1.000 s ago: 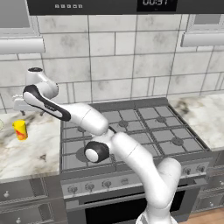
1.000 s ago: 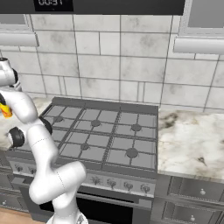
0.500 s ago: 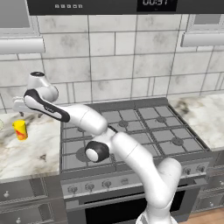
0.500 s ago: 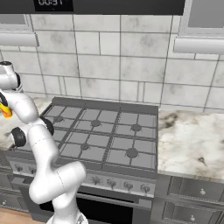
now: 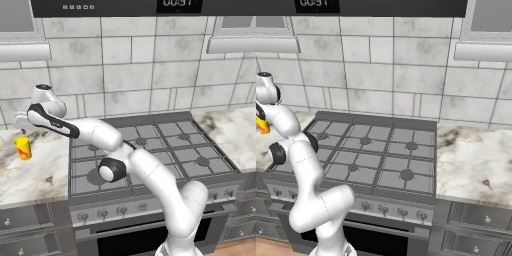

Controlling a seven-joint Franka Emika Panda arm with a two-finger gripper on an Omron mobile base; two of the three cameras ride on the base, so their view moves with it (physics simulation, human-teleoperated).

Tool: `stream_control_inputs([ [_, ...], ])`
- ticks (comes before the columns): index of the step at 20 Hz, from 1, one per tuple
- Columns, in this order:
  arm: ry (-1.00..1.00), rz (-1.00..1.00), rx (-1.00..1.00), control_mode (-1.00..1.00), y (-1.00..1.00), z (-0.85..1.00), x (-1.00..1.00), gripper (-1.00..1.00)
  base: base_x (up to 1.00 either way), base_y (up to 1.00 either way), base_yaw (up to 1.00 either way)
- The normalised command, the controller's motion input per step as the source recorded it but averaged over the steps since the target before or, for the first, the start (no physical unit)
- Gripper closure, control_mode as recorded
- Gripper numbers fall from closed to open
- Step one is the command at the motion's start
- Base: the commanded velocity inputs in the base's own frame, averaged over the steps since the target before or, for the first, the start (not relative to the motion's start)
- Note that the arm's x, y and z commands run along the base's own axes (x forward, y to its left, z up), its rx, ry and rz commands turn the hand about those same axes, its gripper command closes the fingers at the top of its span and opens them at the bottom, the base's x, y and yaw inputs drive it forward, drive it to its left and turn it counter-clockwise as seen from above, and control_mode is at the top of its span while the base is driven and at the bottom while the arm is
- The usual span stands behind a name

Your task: Pick the cup and bowl from the counter and place them on the counter next to the sink.

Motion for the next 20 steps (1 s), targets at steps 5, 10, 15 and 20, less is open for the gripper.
stream_control_inputs([
  [5,0.04,0.00,0.00,-1.00,0.23,-0.02,0.02,-1.00,0.00,0.00,0.00],
  [10,0.00,0.00,-0.01,-1.00,0.12,0.00,0.03,-1.00,0.00,0.00,0.00],
  [15,0.00,0.00,-0.03,-1.00,0.01,0.00,0.11,-1.00,0.00,0.00,0.00],
  [20,0.00,-0.01,-0.03,-1.00,0.05,-0.01,0.13,-1.00,0.00,0.00,0.00],
])
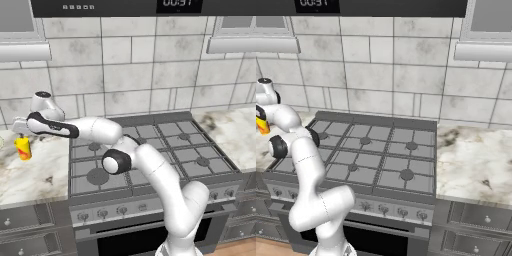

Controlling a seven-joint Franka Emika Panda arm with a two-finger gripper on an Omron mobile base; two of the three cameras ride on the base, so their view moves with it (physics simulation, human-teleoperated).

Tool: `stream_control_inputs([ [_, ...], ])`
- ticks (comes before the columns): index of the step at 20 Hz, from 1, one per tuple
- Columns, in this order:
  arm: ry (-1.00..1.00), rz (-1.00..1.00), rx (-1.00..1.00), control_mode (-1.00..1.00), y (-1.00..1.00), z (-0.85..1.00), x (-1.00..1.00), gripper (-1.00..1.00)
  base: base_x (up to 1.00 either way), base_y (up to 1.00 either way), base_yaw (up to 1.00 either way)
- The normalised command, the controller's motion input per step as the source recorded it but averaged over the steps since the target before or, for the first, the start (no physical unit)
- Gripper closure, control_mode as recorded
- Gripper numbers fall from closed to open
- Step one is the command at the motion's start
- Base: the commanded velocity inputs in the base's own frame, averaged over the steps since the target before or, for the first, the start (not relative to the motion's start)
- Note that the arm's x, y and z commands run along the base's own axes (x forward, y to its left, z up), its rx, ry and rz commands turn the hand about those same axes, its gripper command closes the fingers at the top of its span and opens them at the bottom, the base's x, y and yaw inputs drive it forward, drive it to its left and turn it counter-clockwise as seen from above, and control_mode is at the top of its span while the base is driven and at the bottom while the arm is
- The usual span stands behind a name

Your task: Pick the cup and bowl from the counter and place them on the counter next to the sink.

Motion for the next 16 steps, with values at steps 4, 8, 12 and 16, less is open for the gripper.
stream_control_inputs([
  [4,0.00,-0.01,-0.03,-1.00,0.14,0.00,0.14,-1.00,0.00,0.00,0.00],
  [8,0.00,-0.01,-0.01,-1.00,0.20,-0.01,0.16,-1.00,0.00,0.00,0.00],
  [12,0.00,-0.02,-0.02,-1.00,0.16,0.00,0.15,-1.00,0.00,0.00,0.00],
  [16,0.02,-0.02,-0.02,-1.00,0.09,0.00,0.13,-1.00,0.00,0.00,0.00],
])
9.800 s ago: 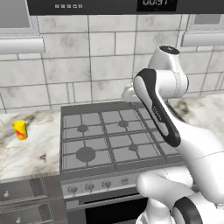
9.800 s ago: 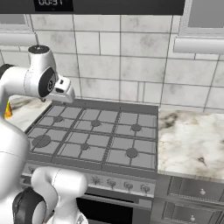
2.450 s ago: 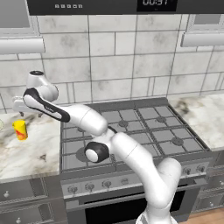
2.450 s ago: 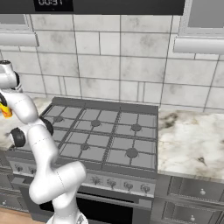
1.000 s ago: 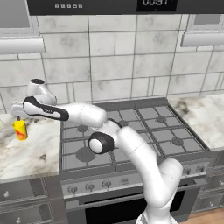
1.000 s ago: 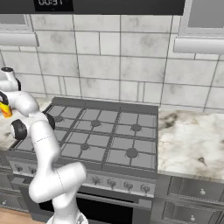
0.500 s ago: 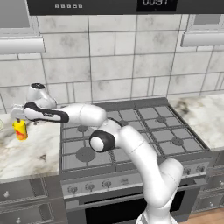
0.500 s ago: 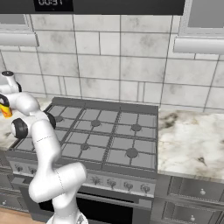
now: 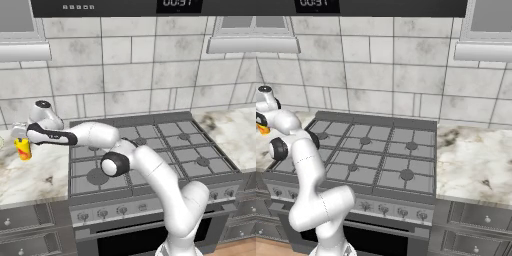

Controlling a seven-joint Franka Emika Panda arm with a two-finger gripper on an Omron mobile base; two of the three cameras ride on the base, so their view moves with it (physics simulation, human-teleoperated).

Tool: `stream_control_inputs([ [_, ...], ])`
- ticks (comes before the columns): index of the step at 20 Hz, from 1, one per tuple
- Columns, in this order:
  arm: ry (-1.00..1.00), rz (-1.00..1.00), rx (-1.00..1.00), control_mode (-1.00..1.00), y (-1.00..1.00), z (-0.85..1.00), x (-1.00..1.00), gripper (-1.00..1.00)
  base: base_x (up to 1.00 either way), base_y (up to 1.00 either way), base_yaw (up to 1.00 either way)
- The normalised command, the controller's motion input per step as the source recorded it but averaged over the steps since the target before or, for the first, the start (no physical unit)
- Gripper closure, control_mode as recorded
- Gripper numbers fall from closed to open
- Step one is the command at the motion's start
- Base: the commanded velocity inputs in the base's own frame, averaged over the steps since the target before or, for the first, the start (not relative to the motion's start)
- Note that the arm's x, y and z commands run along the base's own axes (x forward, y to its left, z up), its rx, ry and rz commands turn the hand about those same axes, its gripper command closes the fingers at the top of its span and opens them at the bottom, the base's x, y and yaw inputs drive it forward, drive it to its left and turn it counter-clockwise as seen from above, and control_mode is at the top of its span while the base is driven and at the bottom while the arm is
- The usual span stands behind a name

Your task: Pick the cup and bowl from the counter and place them on the counter next to the sink.

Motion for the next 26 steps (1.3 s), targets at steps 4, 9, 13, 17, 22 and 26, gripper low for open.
stream_control_inputs([
  [4,0.04,-0.01,-0.02,-1.00,0.01,0.00,0.10,-1.00,0.00,0.00,0.00],
  [9,0.05,-0.01,-0.03,-1.00,0.00,0.00,0.09,-1.00,0.00,0.00,0.00],
  [13,0.04,-0.01,-0.03,-1.00,0.00,0.00,0.08,-1.00,0.00,0.00,0.00],
  [17,0.04,-0.01,-0.02,-1.00,0.00,0.00,0.07,-1.00,0.00,0.00,0.00],
  [22,0.02,-0.02,-0.01,-1.00,0.00,0.00,0.10,-1.00,0.00,0.00,0.00],
  [26,0.03,-0.02,-0.02,-1.00,0.00,0.00,0.07,-1.00,0.00,0.00,0.00],
])
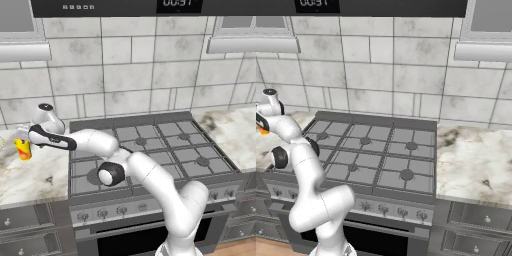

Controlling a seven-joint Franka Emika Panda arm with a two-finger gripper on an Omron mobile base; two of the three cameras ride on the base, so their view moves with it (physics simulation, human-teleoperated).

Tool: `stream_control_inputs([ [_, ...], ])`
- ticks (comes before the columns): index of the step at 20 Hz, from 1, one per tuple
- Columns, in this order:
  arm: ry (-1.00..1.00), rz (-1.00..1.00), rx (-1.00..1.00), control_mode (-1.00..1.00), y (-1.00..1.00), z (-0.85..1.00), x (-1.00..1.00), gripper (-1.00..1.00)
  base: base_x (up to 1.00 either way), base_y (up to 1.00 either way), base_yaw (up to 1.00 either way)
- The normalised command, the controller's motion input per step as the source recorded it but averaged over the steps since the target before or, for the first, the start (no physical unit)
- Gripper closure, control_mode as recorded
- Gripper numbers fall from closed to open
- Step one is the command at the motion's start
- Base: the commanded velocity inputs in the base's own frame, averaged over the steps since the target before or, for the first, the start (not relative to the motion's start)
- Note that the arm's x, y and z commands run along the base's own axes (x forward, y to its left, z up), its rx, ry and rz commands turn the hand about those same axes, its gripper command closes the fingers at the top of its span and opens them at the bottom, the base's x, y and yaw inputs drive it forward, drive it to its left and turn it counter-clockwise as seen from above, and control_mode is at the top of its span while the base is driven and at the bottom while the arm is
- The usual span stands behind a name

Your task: Pick the cup and bowl from the counter and place them on the counter next to the sink.

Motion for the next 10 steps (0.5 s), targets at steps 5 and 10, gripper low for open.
stream_control_inputs([
  [5,0.02,-0.01,-0.01,-1.00,0.01,-0.02,0.02,-1.00,0.00,0.00,0.00],
  [10,0.00,0.00,0.00,-1.00,0.00,0.00,0.00,1.00,0.00,0.00,0.00],
])
